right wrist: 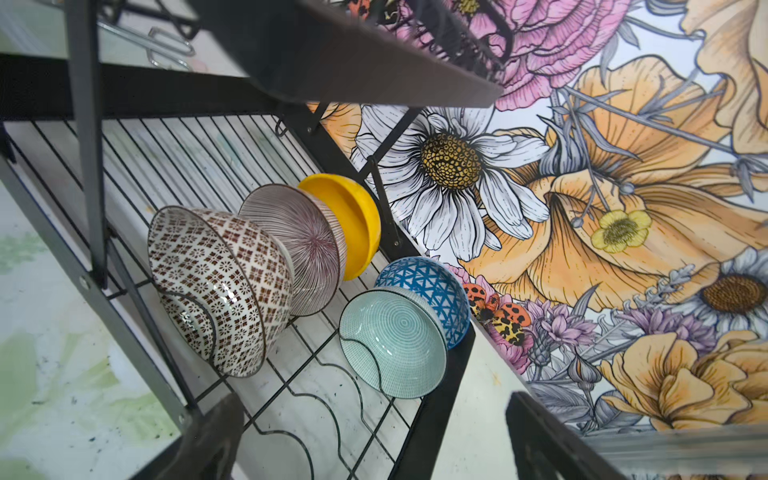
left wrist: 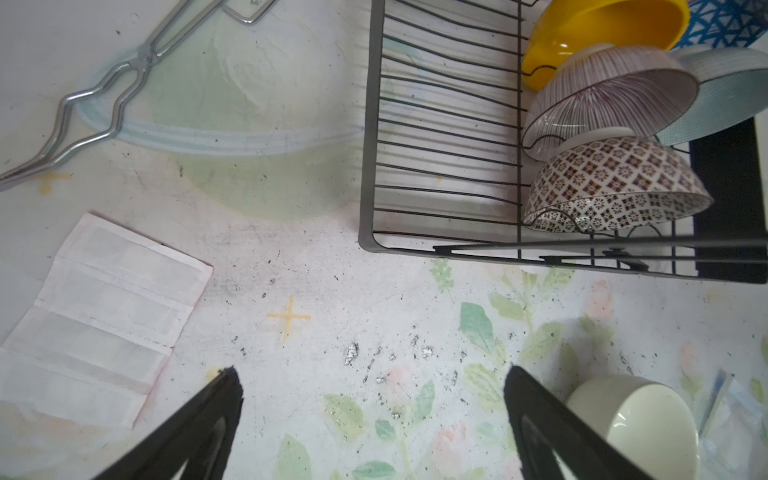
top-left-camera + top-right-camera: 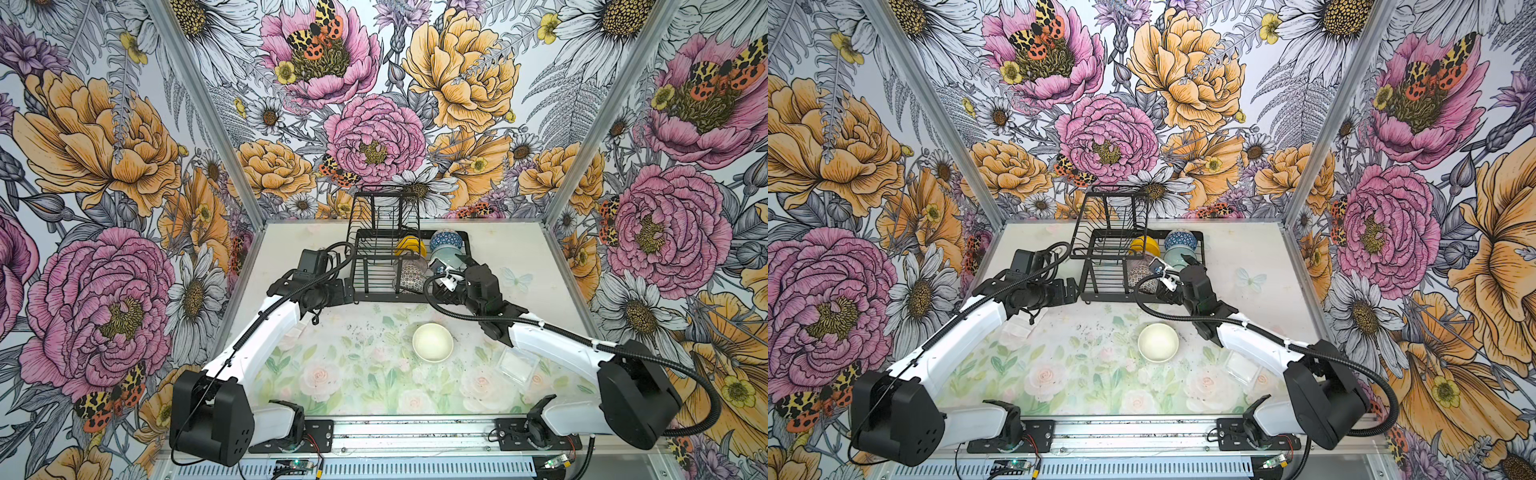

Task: Load the bowls into the dish rack
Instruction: 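Open the right gripper and lift it away from the patterned bowl, then reach the left gripper to the cream bowl while the right arm withdraws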

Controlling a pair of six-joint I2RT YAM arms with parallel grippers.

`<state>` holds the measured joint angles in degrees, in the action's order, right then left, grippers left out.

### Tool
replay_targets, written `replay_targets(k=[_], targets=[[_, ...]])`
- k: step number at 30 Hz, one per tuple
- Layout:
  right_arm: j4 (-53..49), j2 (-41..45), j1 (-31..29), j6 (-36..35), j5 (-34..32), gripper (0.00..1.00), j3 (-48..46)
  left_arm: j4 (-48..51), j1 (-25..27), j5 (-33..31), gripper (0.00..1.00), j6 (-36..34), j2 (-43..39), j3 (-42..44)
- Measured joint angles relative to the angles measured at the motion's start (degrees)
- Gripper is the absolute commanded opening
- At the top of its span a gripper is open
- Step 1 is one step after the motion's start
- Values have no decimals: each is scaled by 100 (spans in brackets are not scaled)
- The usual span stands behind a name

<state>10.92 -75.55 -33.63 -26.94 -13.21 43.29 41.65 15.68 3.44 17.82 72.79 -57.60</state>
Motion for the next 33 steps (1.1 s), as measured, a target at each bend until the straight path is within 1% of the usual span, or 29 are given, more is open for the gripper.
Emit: replay_targets(k=[2, 7, 10, 14, 18, 22, 25, 29, 33], targets=[[-463, 319, -39, 455, -205, 100, 76, 83, 138, -46, 99, 20, -85, -59], [-1849, 1001, -72, 1757, -664, 99, 551, 190, 680, -160, 99, 160, -232, -133], [-2686, 1338, -61, 2564, -758, 99, 868, 234, 997, -199, 99, 284, -227, -133], [-3724, 1305, 103, 3528, -501, 99, 1432, 273, 1364, -258, 99, 439, -214, -133], [-4363, 1134, 442, 4271, 186, 98, 1539, 262, 1746, -321, 99, 595, -68, -133], [-4734, 883, 726, 4708, 754, 98, 1539, 170, 2118, -350, 97, 741, 337, -133], [-4863, 704, 852, 4863, 1021, 98, 1537, 15, 2361, -343, 94, 883, 616, -133], [-4942, 525, 922, 4948, 1248, 98, 1530, -286, 2588, -271, 89, 1005, 973, -133], [-4968, 428, 933, 4966, 1394, 98, 1506, -595, 2732, -61, 82, 1095, 1416, -138]])
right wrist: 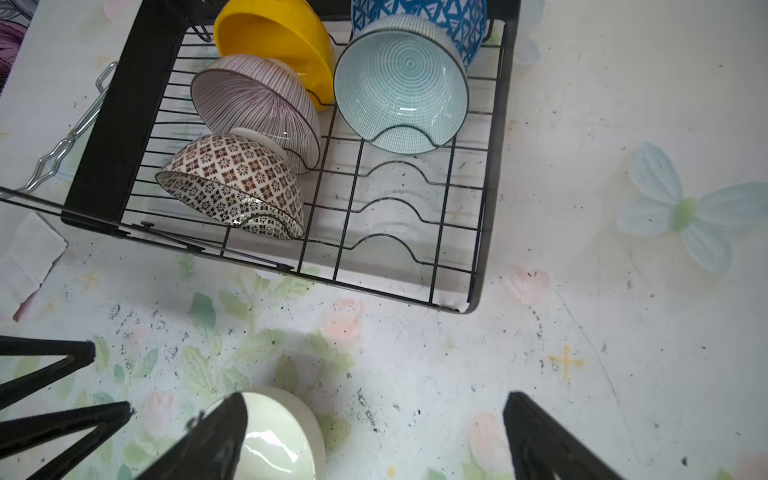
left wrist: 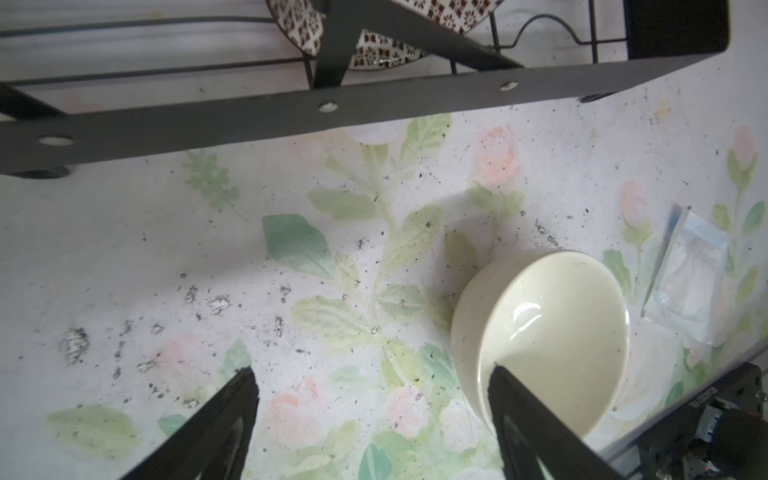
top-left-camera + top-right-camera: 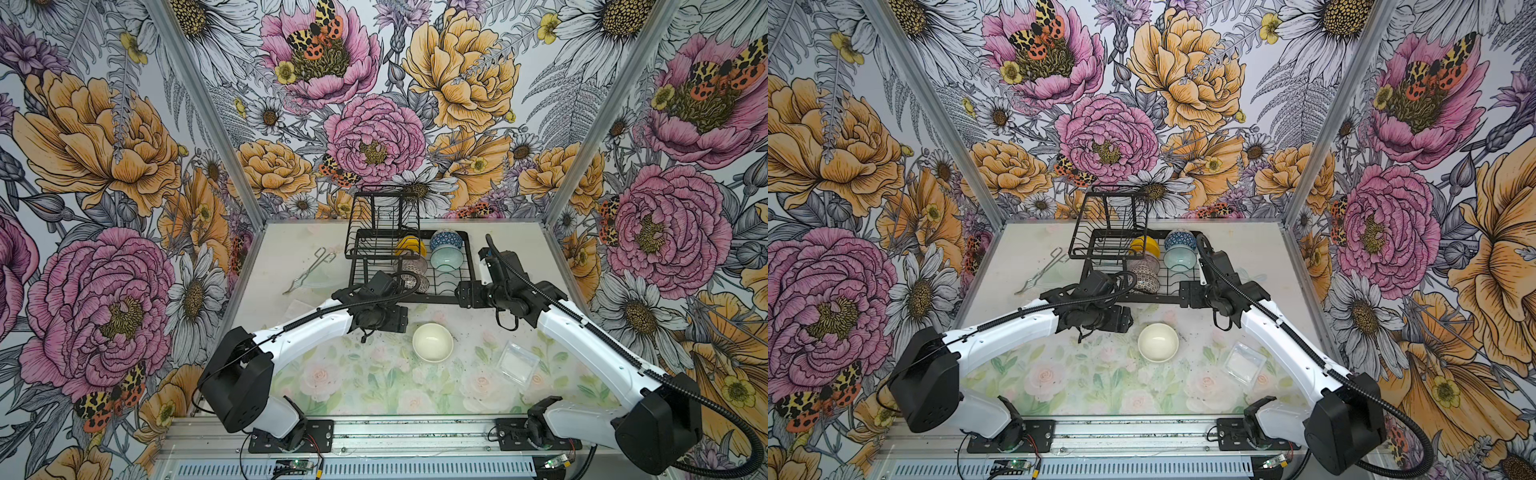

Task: Load the bowls into the dish rack
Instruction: 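Reach the left gripper to the cream bowl while the right arm withdraws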

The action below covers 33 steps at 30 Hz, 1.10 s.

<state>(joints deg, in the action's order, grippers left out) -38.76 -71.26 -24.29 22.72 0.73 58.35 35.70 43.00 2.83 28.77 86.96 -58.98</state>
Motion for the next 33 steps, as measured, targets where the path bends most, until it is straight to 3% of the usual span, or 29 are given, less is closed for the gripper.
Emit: replay_targets(k=[7, 24, 33], targets=[[-7, -15, 2, -2, 66, 98, -28, -282, 140, 326, 74, 85, 535, -125], [-22, -168, 35, -24, 109, 98, -98, -588, 310, 811, 58, 131, 866, -192], [-22, -238, 35, -28, 109, 98, -140, -603, 376, 933, 43, 133, 1132, -214]])
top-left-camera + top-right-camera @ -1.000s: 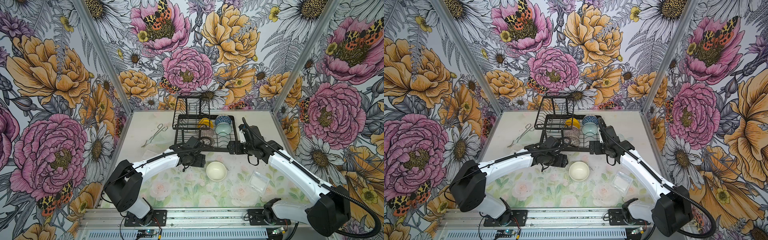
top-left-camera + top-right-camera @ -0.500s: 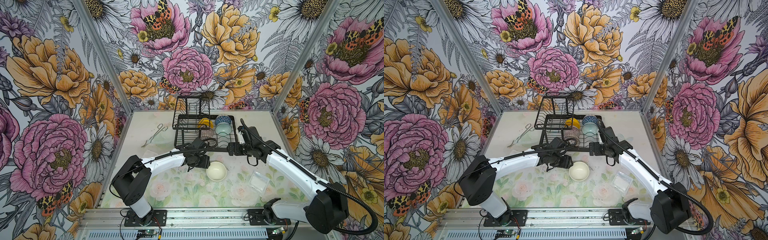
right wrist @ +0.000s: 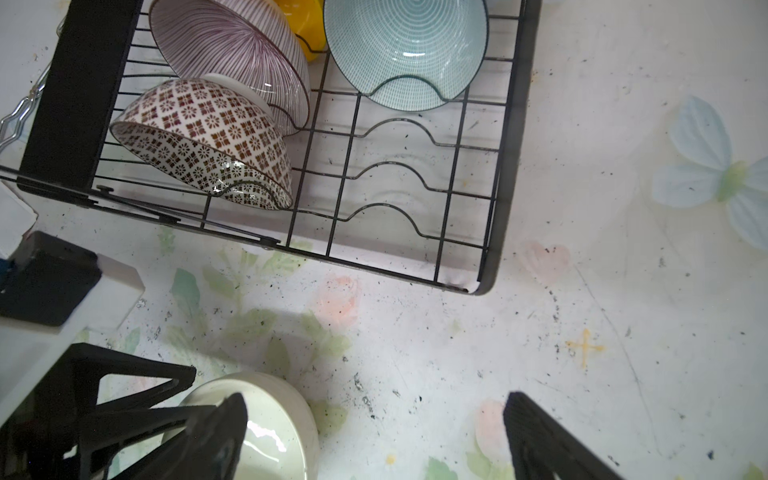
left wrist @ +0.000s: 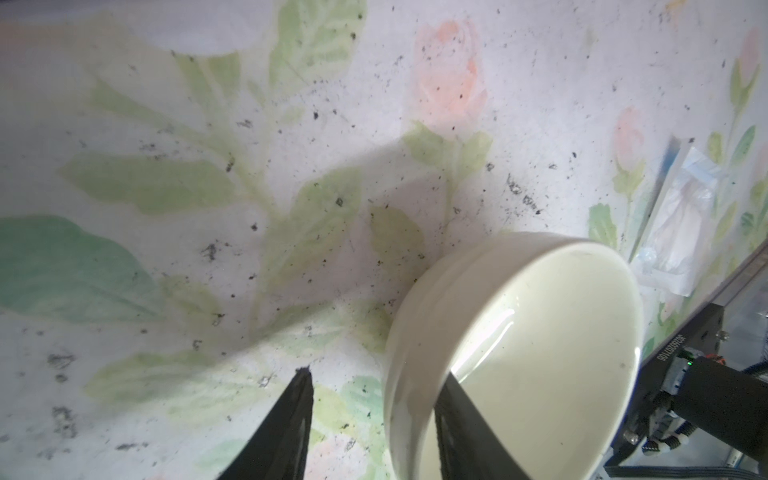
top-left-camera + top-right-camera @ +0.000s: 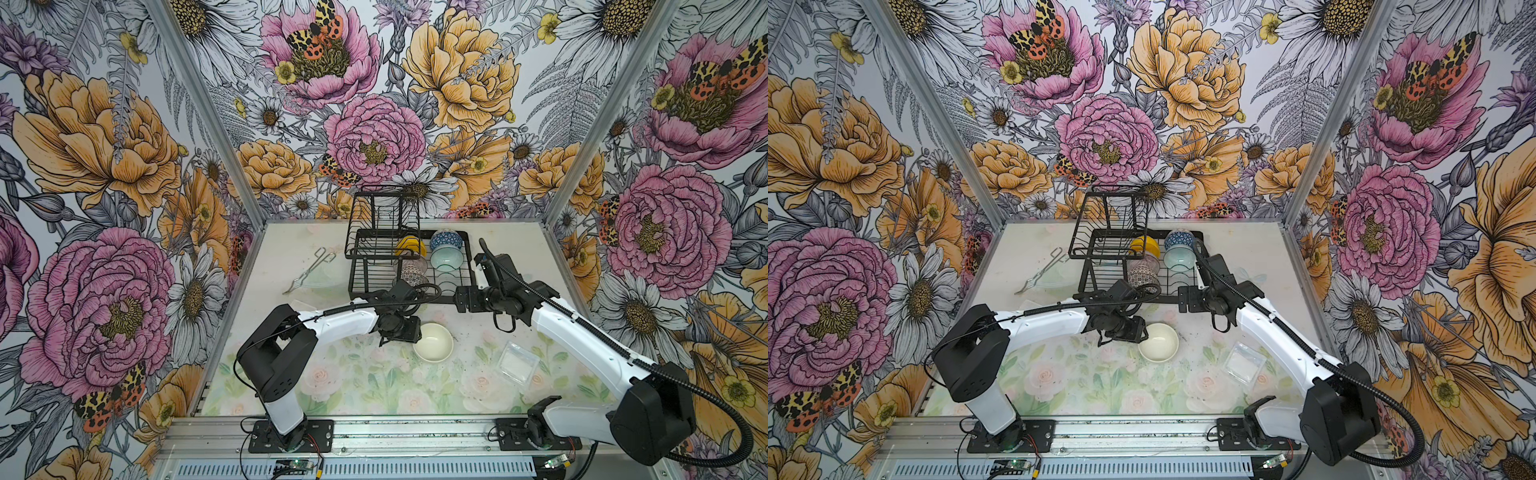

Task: Load the bowls into the dish rack
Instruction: 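Reach the left gripper to the cream bowl while the right arm withdraws, then grip the cream bowl rim with the left gripper and tilt it up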

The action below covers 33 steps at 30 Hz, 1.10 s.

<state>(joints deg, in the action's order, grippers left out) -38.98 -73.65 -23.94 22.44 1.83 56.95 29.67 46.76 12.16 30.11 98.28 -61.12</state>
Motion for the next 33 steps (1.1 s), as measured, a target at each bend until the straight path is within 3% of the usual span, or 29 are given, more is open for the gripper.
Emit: replay_targets(k=[4, 33], targets=[[0, -2, 0, -26, 0, 98, -17, -20, 0, 20, 35, -2, 0, -15], [0, 2, 92, -107, 0, 98, -76, -61, 26, 96, 3, -2, 74, -48]])
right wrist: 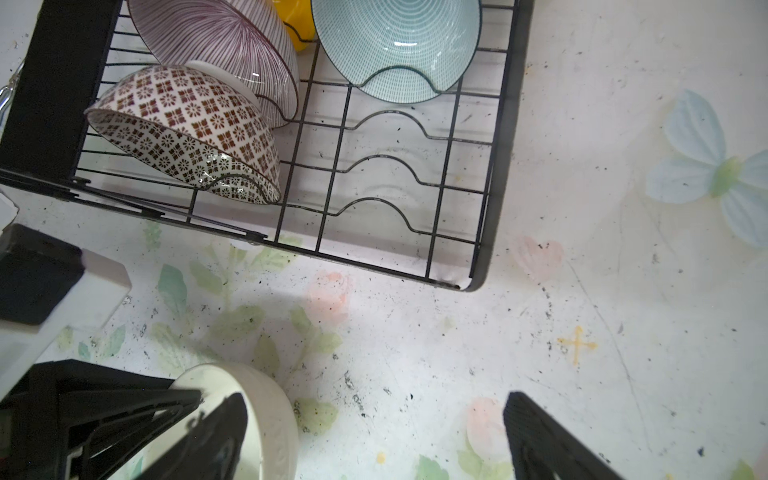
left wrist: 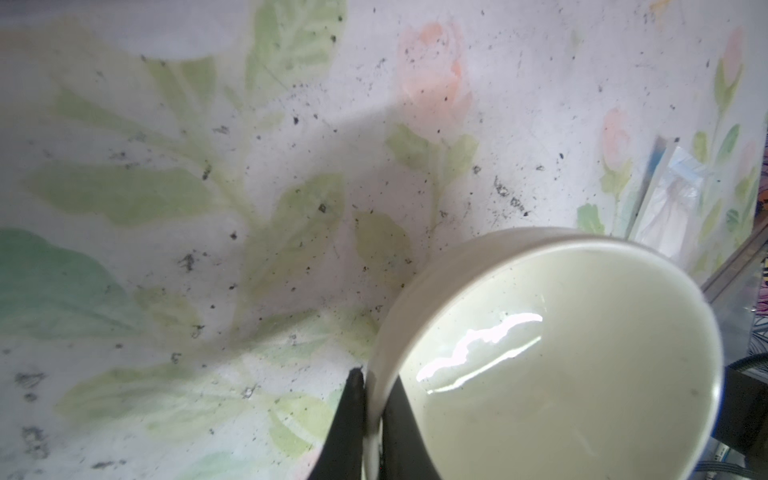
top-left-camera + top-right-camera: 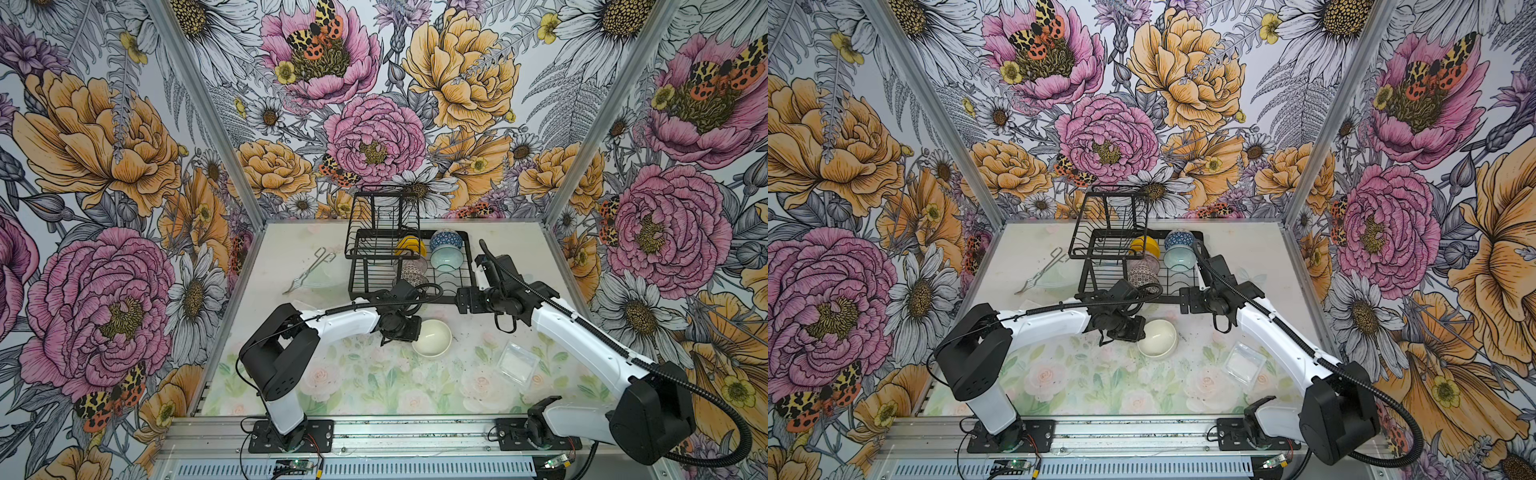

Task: Load the bowls into the dish rack
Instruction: 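Grip the cream bowl rim with the left gripper and tilt it up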

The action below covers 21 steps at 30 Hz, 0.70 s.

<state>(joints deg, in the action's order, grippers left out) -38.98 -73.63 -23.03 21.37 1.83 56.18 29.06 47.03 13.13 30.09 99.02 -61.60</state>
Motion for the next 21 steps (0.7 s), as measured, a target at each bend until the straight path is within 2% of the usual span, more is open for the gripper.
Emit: replay_targets(k=[2, 10, 21], targets=[[-2, 2, 4, 0, 4, 98, -20, 2, 0, 0, 0, 0, 0, 0], [-4, 79, 4, -81, 138, 99, -42, 243, 13, -118, 0, -22, -26, -111], [-4, 275, 11, -236, 868, 99, 55, 713, 22, -654, 0, -247, -490, -809]])
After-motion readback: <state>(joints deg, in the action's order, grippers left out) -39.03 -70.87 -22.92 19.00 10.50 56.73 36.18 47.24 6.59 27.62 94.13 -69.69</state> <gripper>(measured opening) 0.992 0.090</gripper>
